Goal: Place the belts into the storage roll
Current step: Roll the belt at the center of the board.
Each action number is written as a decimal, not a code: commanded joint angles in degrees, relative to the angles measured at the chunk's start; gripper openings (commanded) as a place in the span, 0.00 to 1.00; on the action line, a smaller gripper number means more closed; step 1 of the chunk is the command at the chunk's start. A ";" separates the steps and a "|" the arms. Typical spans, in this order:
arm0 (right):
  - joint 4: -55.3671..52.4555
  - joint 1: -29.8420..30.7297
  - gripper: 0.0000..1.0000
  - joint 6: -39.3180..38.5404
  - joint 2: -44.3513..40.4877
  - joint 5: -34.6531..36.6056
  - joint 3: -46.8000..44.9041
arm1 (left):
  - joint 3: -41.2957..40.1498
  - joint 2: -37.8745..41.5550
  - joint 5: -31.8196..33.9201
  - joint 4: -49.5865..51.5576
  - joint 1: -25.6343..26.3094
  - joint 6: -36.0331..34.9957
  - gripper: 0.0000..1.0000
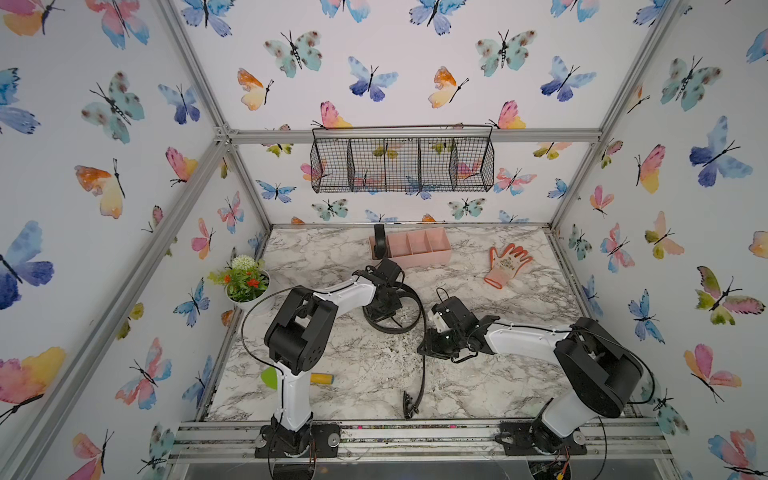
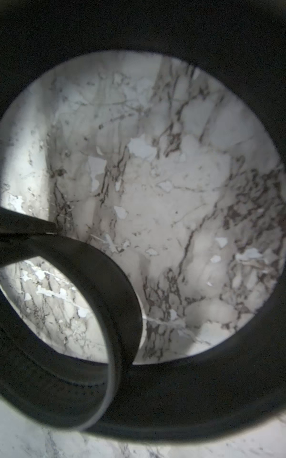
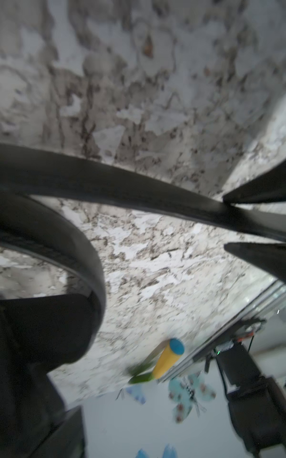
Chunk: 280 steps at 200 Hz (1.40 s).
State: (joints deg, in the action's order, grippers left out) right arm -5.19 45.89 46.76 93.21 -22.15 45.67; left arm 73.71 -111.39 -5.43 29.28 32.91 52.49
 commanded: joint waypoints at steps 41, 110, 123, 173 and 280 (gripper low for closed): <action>-3.26 0.52 0.49 -24.49 -12.11 17.57 0.02 | 1.97 0.00 0.91 4.83 -0.44 -0.64 0.00; 21.01 0.45 0.60 -45.83 -17.34 14.00 -11.01 | 7.24 -2.31 1.43 10.28 -0.35 -1.00 0.00; 22.21 0.43 0.67 -47.65 -14.91 11.67 -10.16 | 8.03 -2.69 1.78 11.16 -0.31 -0.77 0.00; 24.29 0.47 0.64 -49.84 -3.50 6.11 -4.55 | 10.02 -5.86 1.40 12.97 0.12 0.41 0.00; 35.87 0.43 0.56 -47.23 6.36 3.71 -3.75 | 10.60 -8.48 1.87 14.20 0.76 0.77 0.00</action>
State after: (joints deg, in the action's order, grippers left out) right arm 25.96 46.19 -1.74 98.19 -16.58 41.19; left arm 84.44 -117.19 -3.73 41.25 33.12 52.93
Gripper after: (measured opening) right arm 0.581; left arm 0.048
